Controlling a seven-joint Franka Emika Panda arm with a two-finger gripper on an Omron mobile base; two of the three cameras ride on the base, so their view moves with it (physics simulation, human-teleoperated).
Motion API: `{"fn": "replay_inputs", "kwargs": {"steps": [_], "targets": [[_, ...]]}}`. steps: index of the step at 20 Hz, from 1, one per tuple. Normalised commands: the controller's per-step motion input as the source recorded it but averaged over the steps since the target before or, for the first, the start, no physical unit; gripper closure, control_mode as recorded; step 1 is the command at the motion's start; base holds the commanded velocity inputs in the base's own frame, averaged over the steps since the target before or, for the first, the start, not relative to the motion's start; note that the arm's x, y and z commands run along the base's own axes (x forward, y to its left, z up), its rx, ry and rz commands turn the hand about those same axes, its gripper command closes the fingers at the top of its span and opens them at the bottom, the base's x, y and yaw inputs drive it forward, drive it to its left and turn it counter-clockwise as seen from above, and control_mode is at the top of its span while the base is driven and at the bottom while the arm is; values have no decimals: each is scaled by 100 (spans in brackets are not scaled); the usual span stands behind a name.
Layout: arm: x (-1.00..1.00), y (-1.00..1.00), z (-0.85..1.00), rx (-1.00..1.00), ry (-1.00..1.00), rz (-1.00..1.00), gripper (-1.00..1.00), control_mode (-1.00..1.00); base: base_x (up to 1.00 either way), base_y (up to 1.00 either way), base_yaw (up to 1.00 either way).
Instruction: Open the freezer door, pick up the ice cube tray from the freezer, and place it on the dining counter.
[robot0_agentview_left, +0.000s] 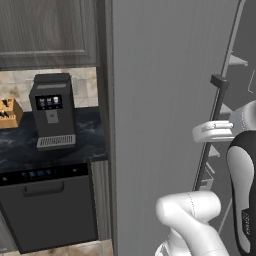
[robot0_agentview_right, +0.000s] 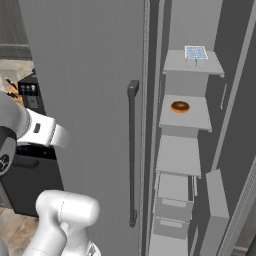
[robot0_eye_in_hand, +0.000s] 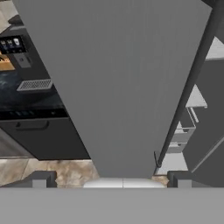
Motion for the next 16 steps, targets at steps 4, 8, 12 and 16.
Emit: {"fn": "replay_inputs", "kwargs": {"steps": [4, 8, 12, 16], "targets": [[0, 0, 0, 0, 0, -2, -100, -100, 0, 0, 0], [0, 0, 0, 0, 0, 0, -100, 100, 0, -11, -1], [0, 0, 0, 0, 0, 0, -100, 100, 0, -40, -3], [0, 0, 0, 0, 0, 0, -100, 100, 0, -47, -4]]}}
